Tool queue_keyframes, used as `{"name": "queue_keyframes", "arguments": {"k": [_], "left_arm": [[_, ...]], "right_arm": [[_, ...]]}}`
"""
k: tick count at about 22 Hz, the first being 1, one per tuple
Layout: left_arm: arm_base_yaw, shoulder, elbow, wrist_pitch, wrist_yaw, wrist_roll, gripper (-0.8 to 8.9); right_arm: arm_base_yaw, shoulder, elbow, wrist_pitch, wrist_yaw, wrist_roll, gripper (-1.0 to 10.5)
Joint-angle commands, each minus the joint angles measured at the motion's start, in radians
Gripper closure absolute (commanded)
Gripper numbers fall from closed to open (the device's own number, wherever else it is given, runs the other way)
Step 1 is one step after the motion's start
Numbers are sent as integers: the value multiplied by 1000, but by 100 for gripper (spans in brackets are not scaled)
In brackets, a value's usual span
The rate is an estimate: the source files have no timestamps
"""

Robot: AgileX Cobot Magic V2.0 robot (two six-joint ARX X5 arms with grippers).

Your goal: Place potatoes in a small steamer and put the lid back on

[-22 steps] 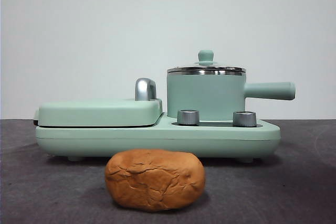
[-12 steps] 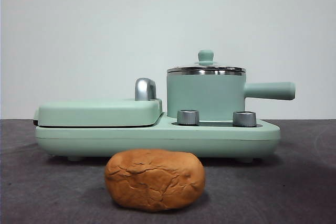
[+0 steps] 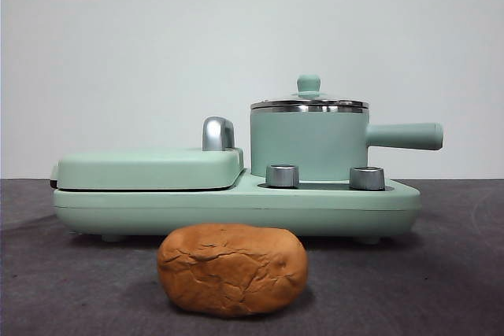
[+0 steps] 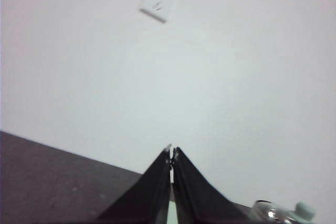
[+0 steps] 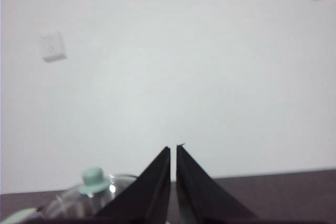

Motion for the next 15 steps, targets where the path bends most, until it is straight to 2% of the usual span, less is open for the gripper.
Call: {"name": "queue_keyframes", "arguments": {"k": [1, 4, 9, 12, 15], "left_arm": [[0, 0, 83, -26, 9, -8, 805], [0, 27, 215, -179, 16, 3, 805], [0, 153, 458, -447, 44, 48, 804], [0, 241, 567, -535, 51, 79, 804], [0, 324, 652, -599, 118, 130, 804]], "right_arm": [[3, -1, 62, -24, -2, 28, 931], [3, 8, 154, -137, -2, 61, 932], [3, 82, 357, -420, -11, 66, 931], [3, 144, 465, -555, -14, 64, 931], [3, 217, 554, -647, -56, 53, 931]]}}
